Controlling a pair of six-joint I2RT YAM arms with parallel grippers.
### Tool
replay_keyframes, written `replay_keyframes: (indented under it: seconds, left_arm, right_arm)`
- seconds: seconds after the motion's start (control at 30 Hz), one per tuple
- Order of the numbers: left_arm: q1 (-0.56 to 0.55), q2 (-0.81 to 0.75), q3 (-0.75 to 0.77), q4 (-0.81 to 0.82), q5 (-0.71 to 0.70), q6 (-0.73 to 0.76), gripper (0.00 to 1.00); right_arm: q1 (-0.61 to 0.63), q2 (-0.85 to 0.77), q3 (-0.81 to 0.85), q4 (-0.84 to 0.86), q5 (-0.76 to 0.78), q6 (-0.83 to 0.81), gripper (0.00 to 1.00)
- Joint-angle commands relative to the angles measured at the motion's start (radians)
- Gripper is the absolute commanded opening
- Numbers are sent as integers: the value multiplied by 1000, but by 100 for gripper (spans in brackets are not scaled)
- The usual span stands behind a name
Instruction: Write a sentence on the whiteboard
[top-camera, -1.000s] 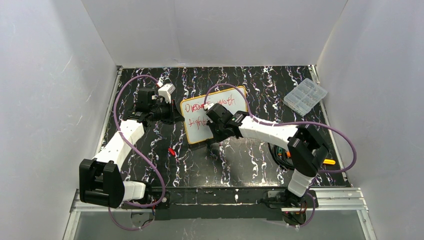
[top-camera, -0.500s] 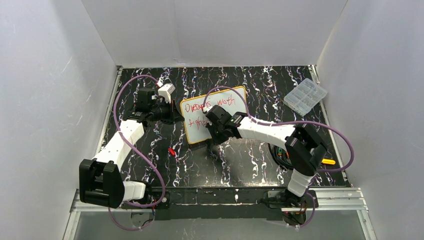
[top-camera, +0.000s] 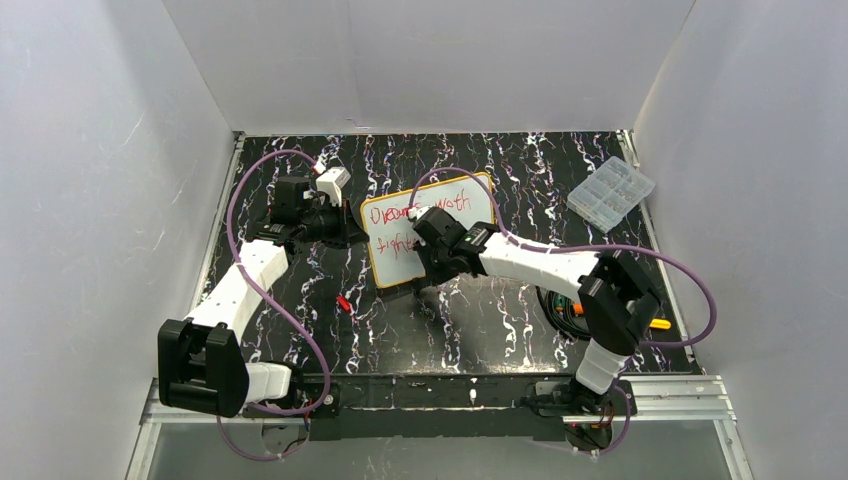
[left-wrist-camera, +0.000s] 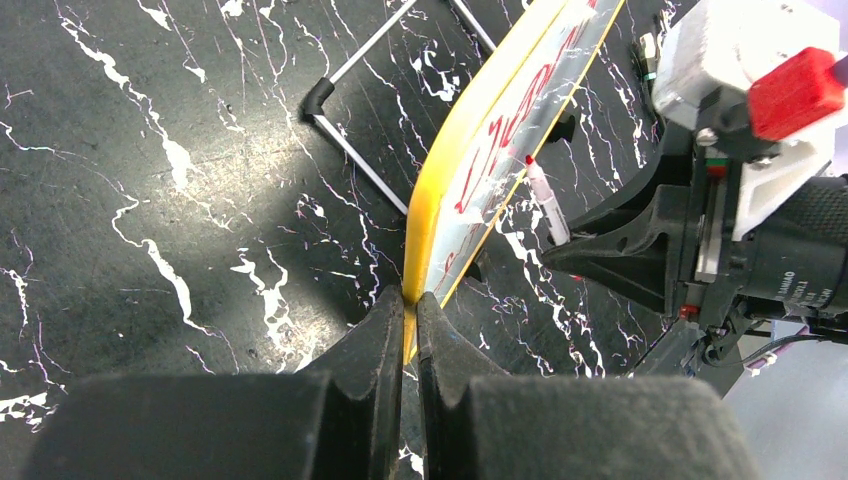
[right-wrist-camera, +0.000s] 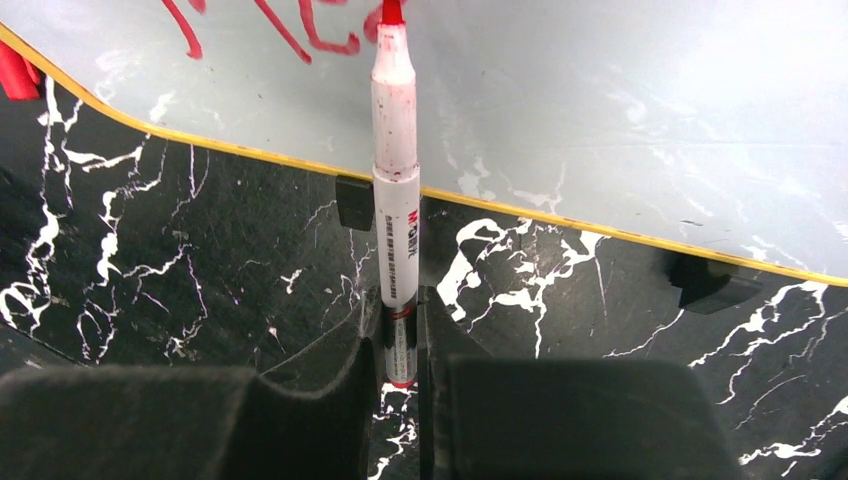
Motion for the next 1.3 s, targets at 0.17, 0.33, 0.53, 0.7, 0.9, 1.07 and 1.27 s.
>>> replay_keyframes:
  seconds: [0.17,0.33,0.53,0.7,0.9,1.07,1.27]
  left_arm:
    - [-2,-52,-10,2,23,3,0]
    - [-2,-53,-10,2,22,4,0]
    - [-2,-51,-10,2,23,4,0]
    - [-3,-53,-10,1,21,4,0]
    - [-3,-56,-10,2,21,3,0]
    - [-3,-56,-10,2,21,4,0]
    - [-2,-58,-10,3,21,2,0]
  right_arm:
    - [-5,-14,87,14,62,-18,1]
    - [-12,-2,76,11,59,-12,1]
    - [-22,12,61,16,44,-9,1]
    - [-27,31,69,18,23,-15,1]
    - [-30,32,72,13,14,-19,1]
    - [-30,-44,42,22,54,-16,1]
    - [-30,-72,-19,29,66,-1,1]
